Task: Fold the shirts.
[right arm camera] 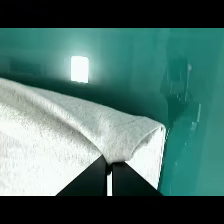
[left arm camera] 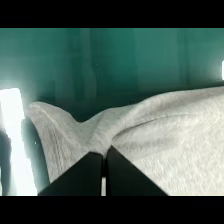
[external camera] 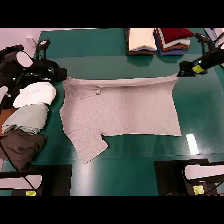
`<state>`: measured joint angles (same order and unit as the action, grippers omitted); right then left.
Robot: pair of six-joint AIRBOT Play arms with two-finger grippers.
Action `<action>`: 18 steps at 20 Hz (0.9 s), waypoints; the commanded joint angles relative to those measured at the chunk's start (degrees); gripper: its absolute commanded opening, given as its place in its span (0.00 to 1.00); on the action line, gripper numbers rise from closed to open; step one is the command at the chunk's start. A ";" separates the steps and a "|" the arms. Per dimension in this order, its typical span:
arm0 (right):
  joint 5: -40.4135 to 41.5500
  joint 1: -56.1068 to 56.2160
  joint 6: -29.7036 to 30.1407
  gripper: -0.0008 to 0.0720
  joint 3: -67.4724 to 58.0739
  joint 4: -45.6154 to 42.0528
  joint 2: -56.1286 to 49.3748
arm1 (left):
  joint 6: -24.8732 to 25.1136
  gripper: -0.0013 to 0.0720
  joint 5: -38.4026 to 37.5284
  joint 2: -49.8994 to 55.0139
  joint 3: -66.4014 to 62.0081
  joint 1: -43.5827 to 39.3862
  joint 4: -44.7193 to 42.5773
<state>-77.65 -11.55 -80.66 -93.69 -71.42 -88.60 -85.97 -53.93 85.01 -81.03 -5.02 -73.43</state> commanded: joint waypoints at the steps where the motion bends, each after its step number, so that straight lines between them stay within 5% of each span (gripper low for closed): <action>1: -0.79 -0.87 0.46 0.03 -5.40 0.81 -4.04 | 2.14 0.05 -0.76 1.81 -0.52 0.07 -0.04; 5: -1.53 -3.37 2.78 0.03 2.97 0.70 0.42 | 2.56 0.05 -9.05 1.88 2.58 0.04 -0.70; 13: 5.09 -1.95 2.73 0.04 18.73 0.94 4.09 | 2.47 0.05 -2.12 1.88 13.94 0.00 5.11; 14: 5.20 -1.38 2.73 0.20 18.71 0.94 4.07 | 2.47 0.05 -2.71 1.86 13.92 0.00 5.14; 15: 5.53 -1.07 2.73 0.44 18.51 0.96 4.20 | 2.45 0.25 -3.39 1.79 13.88 0.00 4.94; 16: 4.63 -1.09 2.73 0.47 17.75 0.96 4.20 | 2.23 0.60 -4.55 1.75 13.75 0.07 4.85; 18: -0.35 -2.03 2.99 0.47 16.22 0.92 4.90 | 1.33 0.60 -8.87 0.72 13.25 0.04 4.72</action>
<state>-73.87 -13.34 -77.89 -76.79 -70.50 -84.31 -83.74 -58.85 86.54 -67.96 -4.99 -69.08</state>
